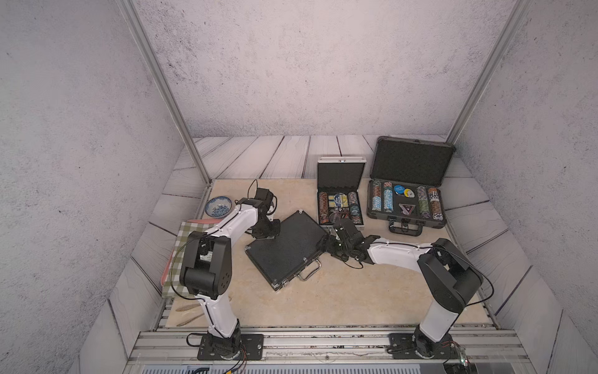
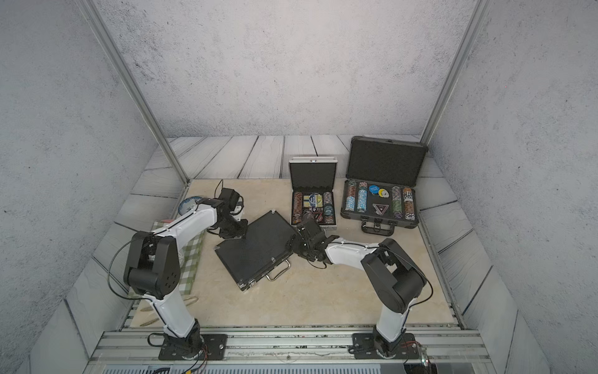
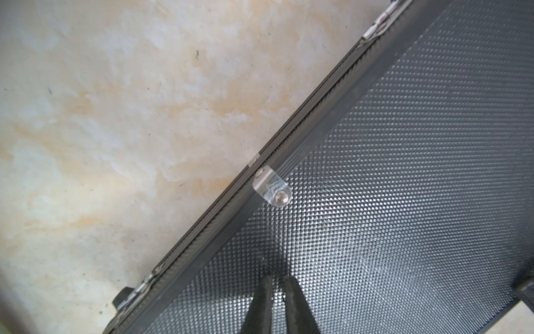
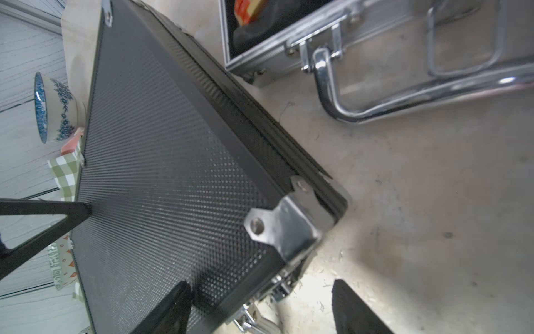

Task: Close the poker set cases
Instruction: Fasten the fastener on the poker set case.

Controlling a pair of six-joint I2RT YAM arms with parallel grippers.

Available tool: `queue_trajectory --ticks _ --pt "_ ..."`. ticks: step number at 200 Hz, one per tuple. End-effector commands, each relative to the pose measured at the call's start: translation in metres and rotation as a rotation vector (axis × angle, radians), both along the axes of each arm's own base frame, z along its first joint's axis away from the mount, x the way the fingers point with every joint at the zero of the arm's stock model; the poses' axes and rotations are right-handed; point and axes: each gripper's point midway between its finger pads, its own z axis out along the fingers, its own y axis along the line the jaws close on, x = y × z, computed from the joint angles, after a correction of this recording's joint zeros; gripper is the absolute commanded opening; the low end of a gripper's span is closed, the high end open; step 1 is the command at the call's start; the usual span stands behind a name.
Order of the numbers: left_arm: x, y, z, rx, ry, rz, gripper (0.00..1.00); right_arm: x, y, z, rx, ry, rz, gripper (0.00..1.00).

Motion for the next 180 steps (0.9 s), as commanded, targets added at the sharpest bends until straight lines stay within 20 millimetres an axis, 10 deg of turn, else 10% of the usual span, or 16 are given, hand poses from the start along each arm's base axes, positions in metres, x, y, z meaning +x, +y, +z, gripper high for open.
queue_trajectory --ticks 1,180 --pt "-0.011 0.008 -0.019 0.04 0.073 0.005 0.15 0.001 -0.001 -0.017 0.005 0.029 -0.026 0.77" --pt "-0.015 0.007 -0.021 0.038 0.087 -0.003 0.14 0.001 0.002 -0.051 0.084 0.033 -0.072 0.75"
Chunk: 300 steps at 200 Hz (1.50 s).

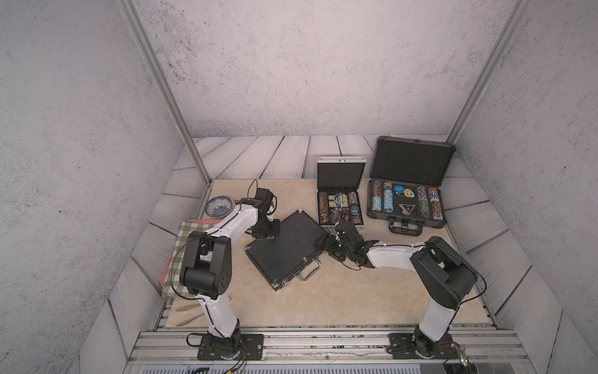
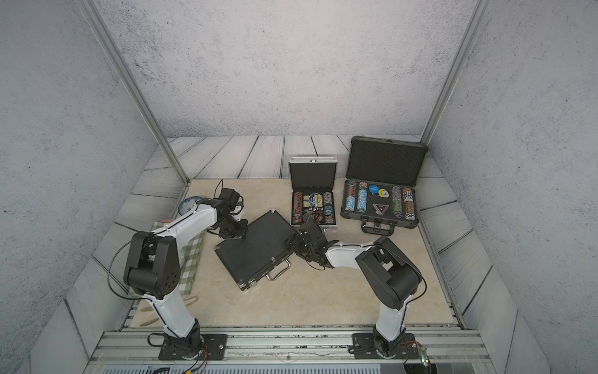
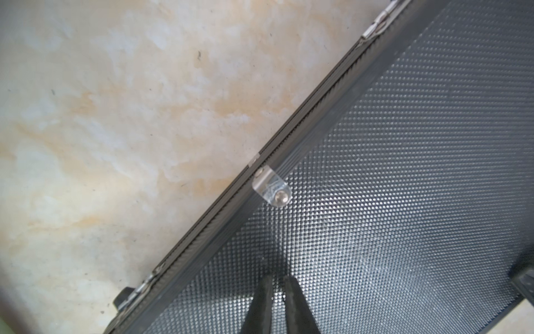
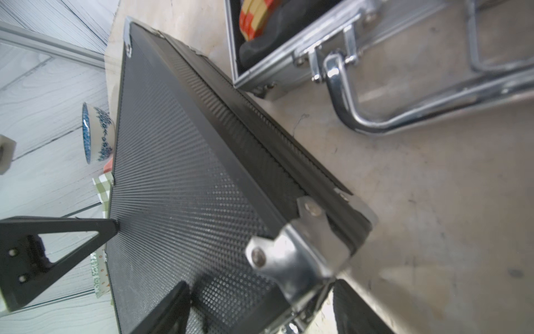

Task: Close the poker set cases
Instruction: Fasten the fastener on the poker set case.

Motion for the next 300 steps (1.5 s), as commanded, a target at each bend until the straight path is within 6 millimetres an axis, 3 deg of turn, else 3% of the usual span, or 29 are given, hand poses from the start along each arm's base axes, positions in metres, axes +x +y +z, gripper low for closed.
queue_trajectory --ticks 1,38,81,149,210,280,300 --pt "-0.016 0.006 -0.021 0.034 0.09 -0.004 0.14 -0.01 -0.009 -0.044 -0.042 0.067 -0.01 0.75" --pt "-0.017 0.006 -0.022 0.03 0.098 -0.007 0.14 -0.01 -0.008 -0.043 -0.02 0.028 -0.004 0.71" --pt "-0.017 0.008 -0.024 0.034 0.106 -0.004 0.13 -0.012 -0.007 -0.037 -0.04 -0.001 0.047 0.75" --pt "-0.019 0.012 -0.028 0.036 0.121 0.001 0.13 -0.018 -0.009 -0.055 -0.058 0.003 0.083 0.79" --pt "-0.021 0.008 -0.034 0.013 0.14 -0.008 0.12 -0.018 0.008 -0.063 0.042 -0.004 0.112 0.76" --pt "-0.022 0.006 -0.037 0.004 0.149 -0.007 0.11 -0.023 0.008 -0.049 0.055 -0.042 0.143 0.78" --pt "-0.024 0.007 -0.039 0.006 0.154 -0.007 0.11 -0.024 0.014 -0.054 0.073 -0.037 0.177 0.8"
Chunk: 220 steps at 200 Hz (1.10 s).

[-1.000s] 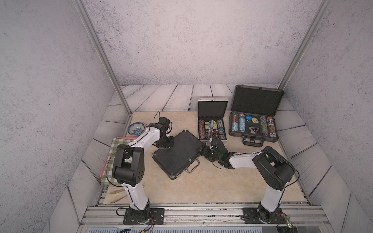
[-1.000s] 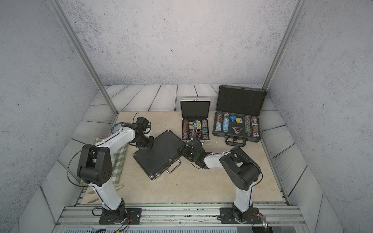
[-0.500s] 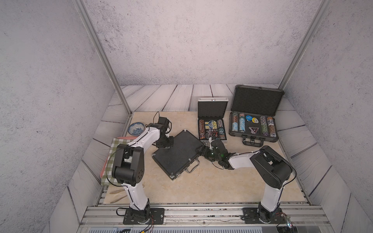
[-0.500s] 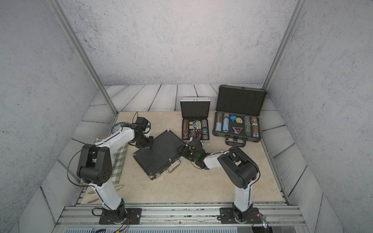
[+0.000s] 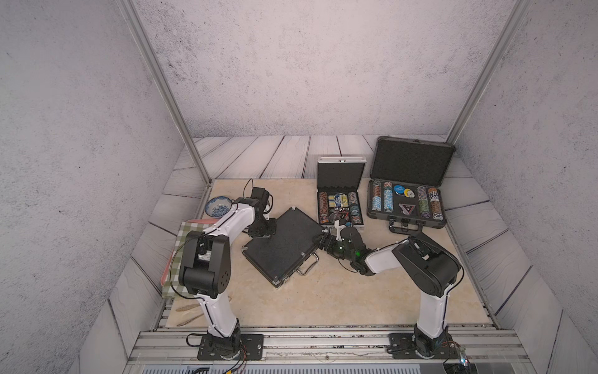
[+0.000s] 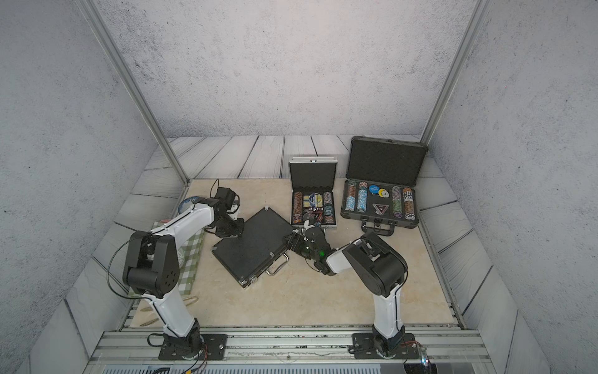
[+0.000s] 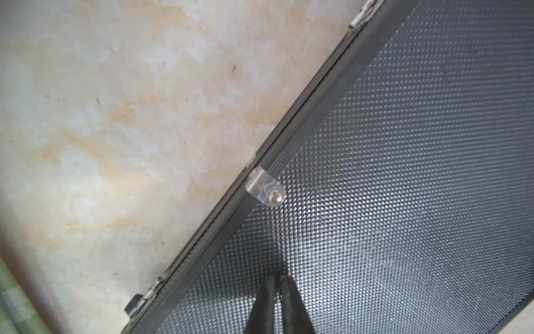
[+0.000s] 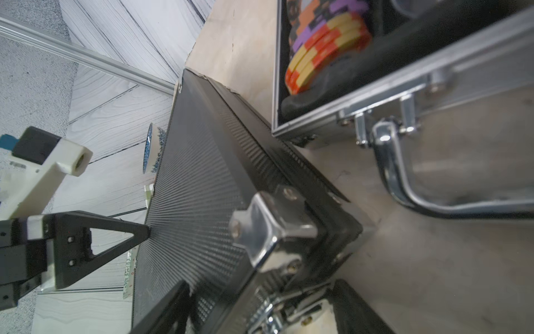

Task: Close the poker set cases
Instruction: Fasten the fastener on the poker set case.

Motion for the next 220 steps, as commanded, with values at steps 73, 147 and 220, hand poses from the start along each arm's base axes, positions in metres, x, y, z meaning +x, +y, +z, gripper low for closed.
queue_trajectory --ticks 73,147,220 --pt "-0.032 -0.004 -0.038 -0.01 0.166 -0.024 0.1 -0.038 0.012 -0.055 -0.071 0.12 0.173 0.74" --pt "-0.033 0.0 -0.037 0.003 0.166 -0.021 0.1 -0.041 0.011 -0.04 -0.041 0.095 0.173 0.77" --pt "-0.031 0.003 -0.036 -0.002 0.159 -0.008 0.1 -0.037 -0.005 -0.047 -0.159 0.108 0.163 0.94"
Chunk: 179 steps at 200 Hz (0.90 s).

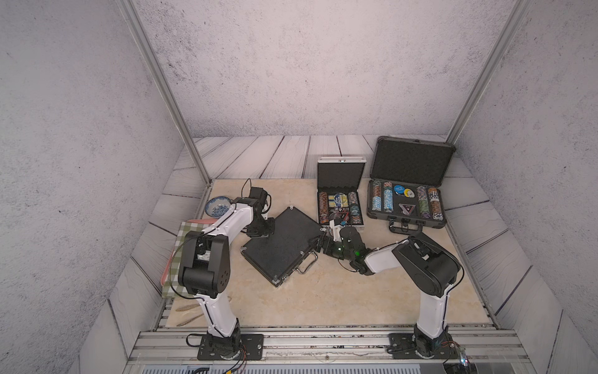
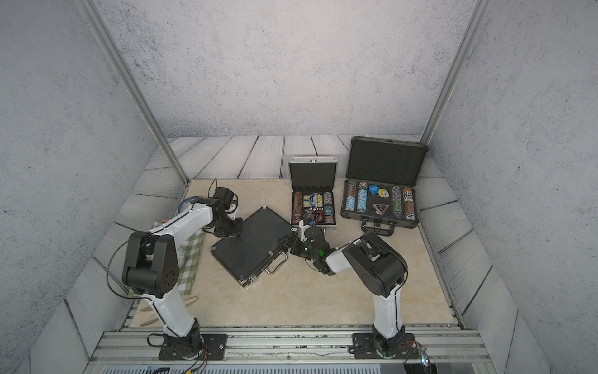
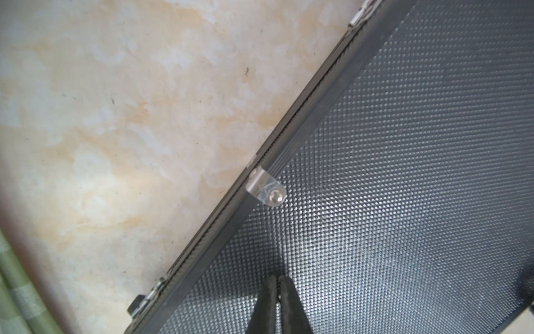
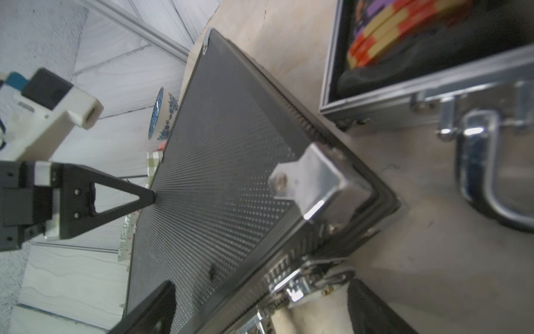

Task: Close the poker set cases
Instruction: Fasten the fastener on the poker set case.

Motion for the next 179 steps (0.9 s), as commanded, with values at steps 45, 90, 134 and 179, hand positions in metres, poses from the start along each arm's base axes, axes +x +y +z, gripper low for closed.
queue_trajectory --ticks 45,90,134,179 --pt "-0.033 -0.002 -0.035 -0.003 0.159 -0.025 0.1 -0.015 -0.028 -0.061 -0.136 0.209 -0.043 0.93" --pt "-0.033 -0.002 -0.035 -0.004 0.16 -0.021 0.09 -0.007 -0.033 -0.059 -0.075 0.242 -0.087 0.92" --pt "-0.033 -0.002 -0.035 -0.006 0.159 -0.023 0.09 -0.001 -0.029 -0.057 -0.029 0.265 -0.107 0.93" --pt "-0.034 -0.002 -0.034 -0.008 0.159 -0.025 0.09 0.006 -0.032 -0.061 -0.002 0.294 -0.142 0.92"
